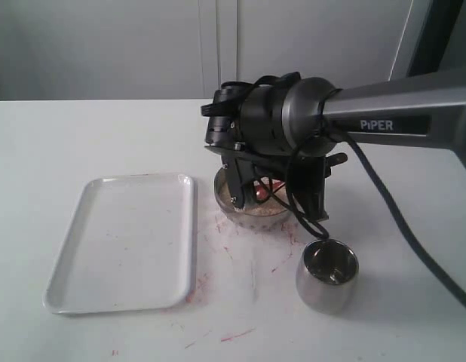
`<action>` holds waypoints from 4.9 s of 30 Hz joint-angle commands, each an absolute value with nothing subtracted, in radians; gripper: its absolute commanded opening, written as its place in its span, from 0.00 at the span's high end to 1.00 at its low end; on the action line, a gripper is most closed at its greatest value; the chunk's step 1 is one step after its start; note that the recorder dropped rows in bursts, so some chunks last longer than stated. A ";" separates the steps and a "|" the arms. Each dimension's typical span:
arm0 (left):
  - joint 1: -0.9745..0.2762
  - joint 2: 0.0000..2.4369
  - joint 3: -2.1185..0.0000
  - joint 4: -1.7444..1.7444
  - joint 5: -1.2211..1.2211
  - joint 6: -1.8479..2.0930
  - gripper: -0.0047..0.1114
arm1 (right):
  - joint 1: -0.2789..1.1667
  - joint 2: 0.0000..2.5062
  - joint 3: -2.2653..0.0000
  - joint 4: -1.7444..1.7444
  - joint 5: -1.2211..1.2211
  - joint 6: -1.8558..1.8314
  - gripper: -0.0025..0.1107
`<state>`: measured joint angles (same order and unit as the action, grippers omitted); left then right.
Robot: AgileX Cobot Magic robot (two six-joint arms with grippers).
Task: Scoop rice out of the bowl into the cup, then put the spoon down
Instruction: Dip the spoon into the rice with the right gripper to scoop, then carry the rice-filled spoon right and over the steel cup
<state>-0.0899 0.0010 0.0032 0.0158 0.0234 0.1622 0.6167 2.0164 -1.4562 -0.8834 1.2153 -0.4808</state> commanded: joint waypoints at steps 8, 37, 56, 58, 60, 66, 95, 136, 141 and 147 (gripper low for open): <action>-0.093 0.000 0.000 0.009 0.022 0.161 0.84 | 0.616 2.016 -1.452 -0.860 1.208 -0.371 0.95; -0.093 0.000 0.000 0.009 0.022 0.161 0.84 | 0.536 2.001 -1.452 -0.642 1.172 -0.231 0.95; -0.093 0.000 0.000 0.009 0.022 0.161 0.84 | 0.496 1.919 -1.452 -0.558 1.137 -0.244 0.95; -0.093 0.000 0.000 0.009 0.022 0.161 0.84 | 0.489 1.902 -1.440 -0.537 1.129 -0.263 0.95; -0.093 0.000 0.000 0.009 0.022 0.161 0.84 | 0.487 1.878 -1.419 -0.529 1.113 -0.273 0.95; -0.093 0.000 0.000 0.009 0.022 0.161 0.84 | 0.487 1.810 -1.336 -0.531 1.065 -0.286 0.95; -0.093 0.000 0.000 0.009 0.022 0.161 0.84 | 0.487 1.168 -0.862 -0.509 1.140 -0.314 0.95; -0.093 0.000 0.000 0.009 0.022 0.161 0.84 | 0.537 1.249 -0.815 -0.742 1.168 -0.436 0.95; -0.093 0.000 0.000 0.009 0.022 0.161 0.84 | 0.552 1.249 -0.815 -0.756 1.165 -0.479 0.95; -0.093 0.000 0.000 0.009 0.022 0.161 0.84 | 0.552 1.249 -0.815 -0.758 1.144 -0.534 0.95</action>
<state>-0.0899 0.0010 0.0032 0.0158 0.0234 0.1622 0.5489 1.2492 -0.8159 -0.7449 1.1621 -0.4995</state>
